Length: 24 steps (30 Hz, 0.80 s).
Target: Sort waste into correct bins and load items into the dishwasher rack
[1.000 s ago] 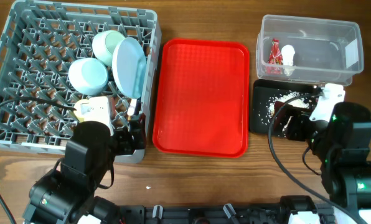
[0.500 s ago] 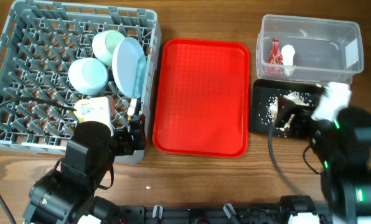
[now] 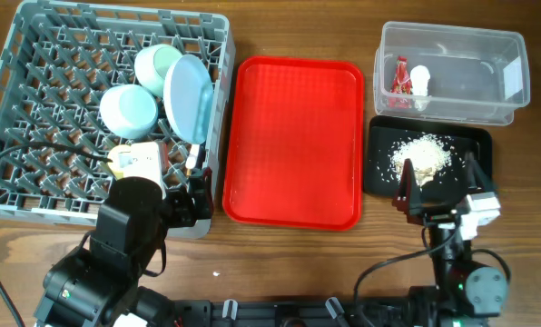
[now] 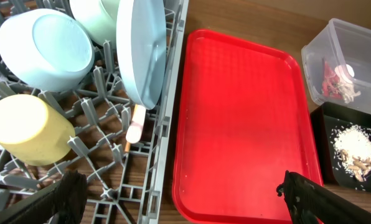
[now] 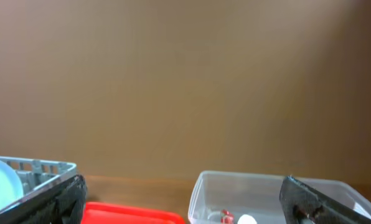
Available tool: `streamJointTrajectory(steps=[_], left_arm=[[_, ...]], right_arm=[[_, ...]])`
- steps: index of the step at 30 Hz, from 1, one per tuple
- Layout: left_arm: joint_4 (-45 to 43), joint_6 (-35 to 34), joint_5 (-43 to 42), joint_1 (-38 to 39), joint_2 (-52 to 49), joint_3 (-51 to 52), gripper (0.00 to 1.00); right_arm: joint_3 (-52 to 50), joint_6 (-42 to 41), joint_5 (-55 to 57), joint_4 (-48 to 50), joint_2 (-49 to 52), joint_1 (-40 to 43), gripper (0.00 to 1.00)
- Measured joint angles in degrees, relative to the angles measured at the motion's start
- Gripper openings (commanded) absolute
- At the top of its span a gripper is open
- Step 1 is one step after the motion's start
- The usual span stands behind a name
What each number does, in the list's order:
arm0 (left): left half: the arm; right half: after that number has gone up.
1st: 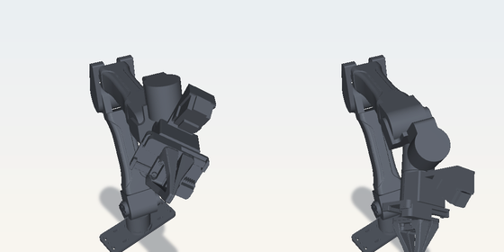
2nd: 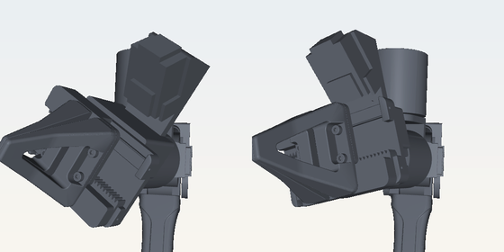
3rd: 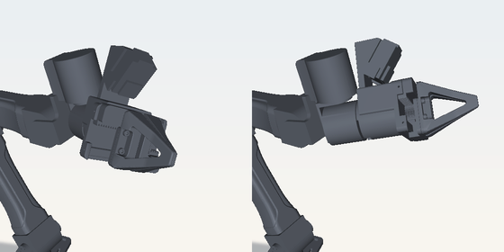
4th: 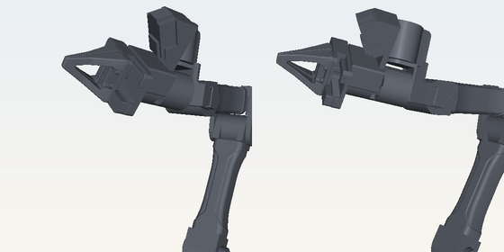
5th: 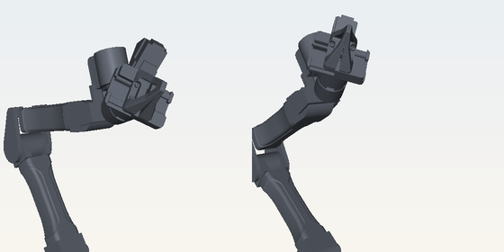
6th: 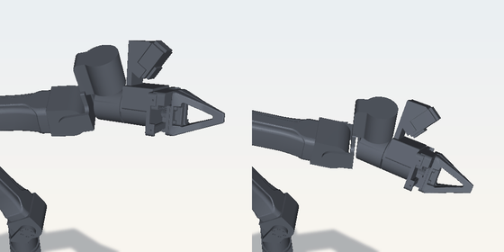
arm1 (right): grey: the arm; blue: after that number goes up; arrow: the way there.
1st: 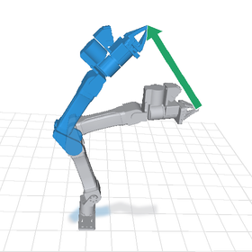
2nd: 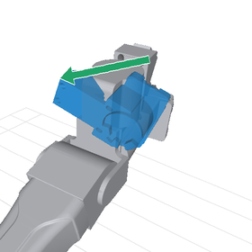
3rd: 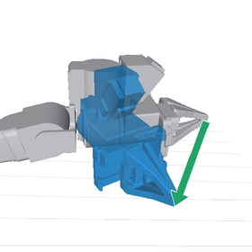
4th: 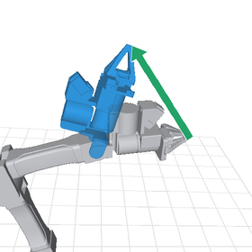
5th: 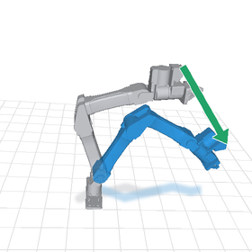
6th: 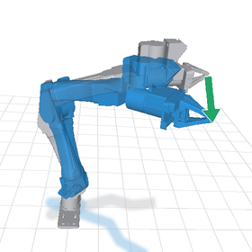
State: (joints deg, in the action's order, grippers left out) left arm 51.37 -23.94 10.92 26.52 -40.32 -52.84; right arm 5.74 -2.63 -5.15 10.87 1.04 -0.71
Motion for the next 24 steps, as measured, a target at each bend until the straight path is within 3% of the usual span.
streamJointTrajectory(steps=[2,7,24], left_arm=[[0.0,0.0,0.0,0.0,0.0,0.0,1.00],[0.0,0.0,0.0,0.0,0.0,0.0,1.00],[0.0,0.0,0.0,0.0,0.0,0.0,1.00]], right_arm=[[-3.5,0.2,0.0,1.0,0.0,0.0,1.00],[-5.4,3.3,-3.0,-10.5,-0.2,0.0,1.00],[-5.4,4.5,-3.8,-10.4,-0.2,0.0,1.00]])
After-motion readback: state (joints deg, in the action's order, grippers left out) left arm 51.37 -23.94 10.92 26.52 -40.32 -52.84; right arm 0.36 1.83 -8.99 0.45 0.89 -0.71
